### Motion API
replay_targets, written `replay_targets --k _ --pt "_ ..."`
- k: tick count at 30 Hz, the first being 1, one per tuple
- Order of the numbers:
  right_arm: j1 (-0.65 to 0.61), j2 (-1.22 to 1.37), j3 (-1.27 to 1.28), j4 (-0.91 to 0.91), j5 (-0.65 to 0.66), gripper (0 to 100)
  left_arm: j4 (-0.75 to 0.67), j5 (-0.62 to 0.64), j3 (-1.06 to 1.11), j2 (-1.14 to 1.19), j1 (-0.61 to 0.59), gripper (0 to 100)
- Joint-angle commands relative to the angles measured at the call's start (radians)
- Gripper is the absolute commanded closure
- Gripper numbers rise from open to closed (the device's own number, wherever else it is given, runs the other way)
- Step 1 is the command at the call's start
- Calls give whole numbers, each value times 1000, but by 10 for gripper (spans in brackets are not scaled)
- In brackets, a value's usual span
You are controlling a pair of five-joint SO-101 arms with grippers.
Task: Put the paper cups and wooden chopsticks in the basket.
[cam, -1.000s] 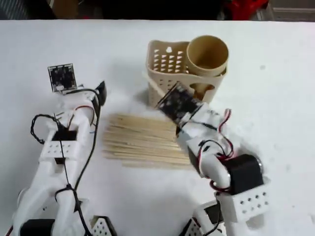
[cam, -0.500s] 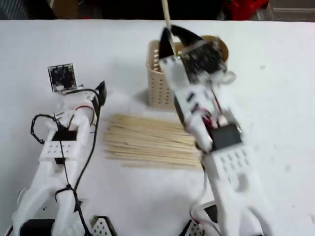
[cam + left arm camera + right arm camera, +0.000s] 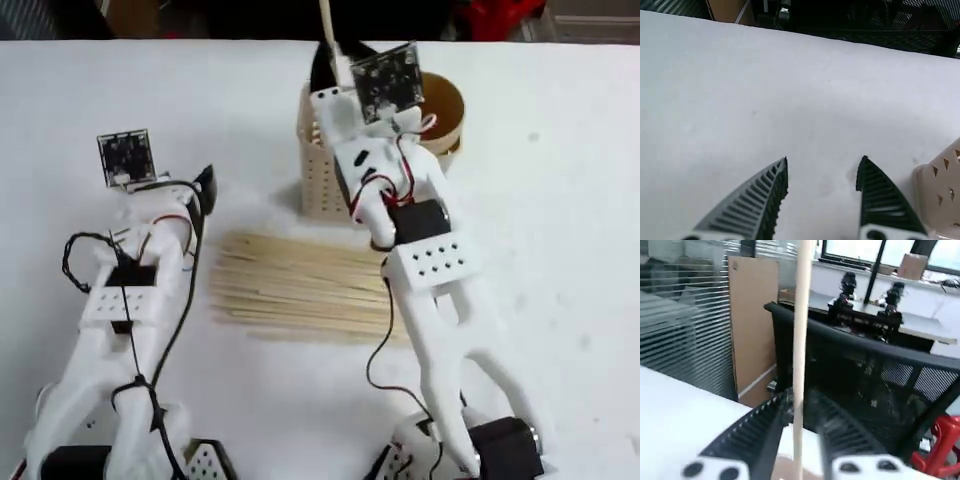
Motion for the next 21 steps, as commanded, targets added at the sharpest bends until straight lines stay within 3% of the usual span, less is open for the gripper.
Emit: replay_targets --k 1,9,14,18,21 --pt "27 -4 -48 30 -35 839 -23 11 -6 -38 12 766" --pt "53 -28 -44 194 -26 906 -25 11 -8 -38 7 766" --pt "85 -156 -48 651 -25 950 -34 11 -46 -38 -97 766" --pt "-19 -182 -38 862 107 950 -34 18 -110 25 -208 766" --pt "-150 -108 11 935 238 949 -35 18 -172 143 -213 766"
